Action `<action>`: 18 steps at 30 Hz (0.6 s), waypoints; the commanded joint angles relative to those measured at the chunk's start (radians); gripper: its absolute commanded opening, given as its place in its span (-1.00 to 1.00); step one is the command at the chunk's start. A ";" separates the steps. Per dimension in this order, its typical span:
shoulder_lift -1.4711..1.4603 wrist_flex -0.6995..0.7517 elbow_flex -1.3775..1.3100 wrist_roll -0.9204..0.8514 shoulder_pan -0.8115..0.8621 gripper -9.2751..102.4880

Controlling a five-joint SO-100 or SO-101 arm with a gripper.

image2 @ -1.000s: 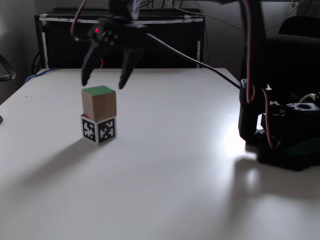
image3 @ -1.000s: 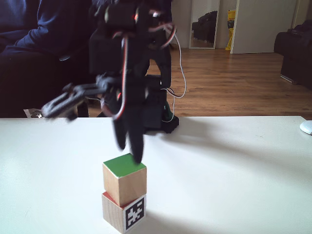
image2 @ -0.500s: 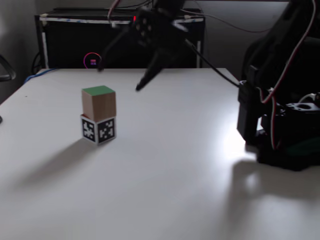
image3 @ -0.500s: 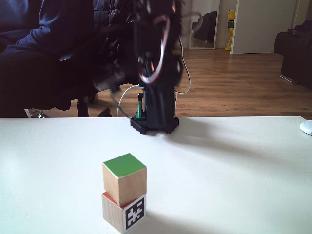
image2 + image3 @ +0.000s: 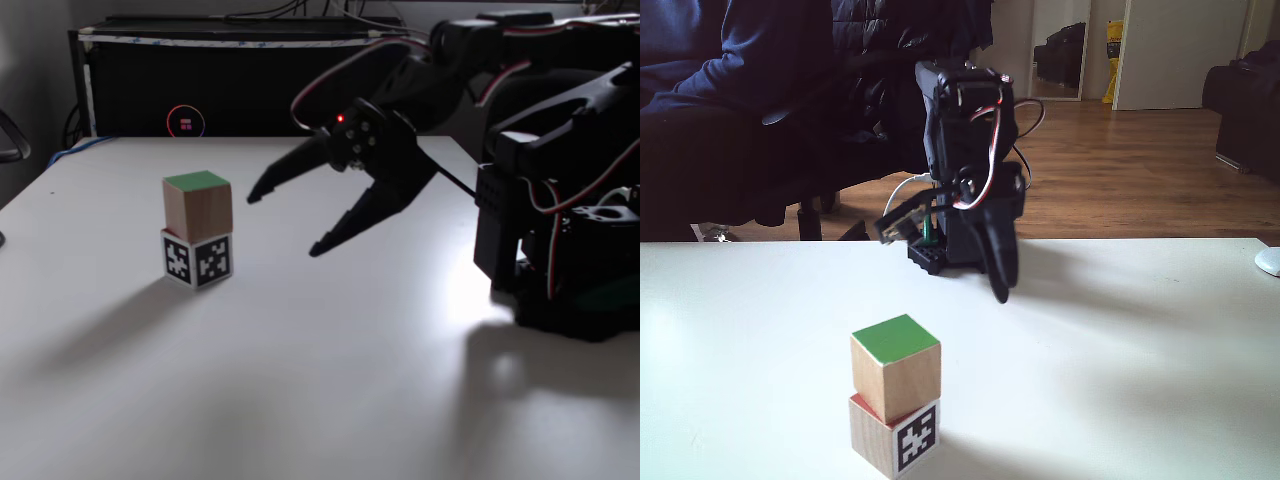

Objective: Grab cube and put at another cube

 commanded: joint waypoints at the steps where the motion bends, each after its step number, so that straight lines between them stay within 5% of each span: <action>1: 0.021 -0.020 0.026 -0.038 0.029 -0.21; 7: 0.202 -0.029 0.199 -0.114 0.086 -0.25; 11: 0.594 0.175 0.322 -0.144 0.104 -0.31; 16: 0.615 0.281 0.302 -0.135 0.098 -0.83; 18: 0.615 0.339 0.287 -0.133 0.100 -0.83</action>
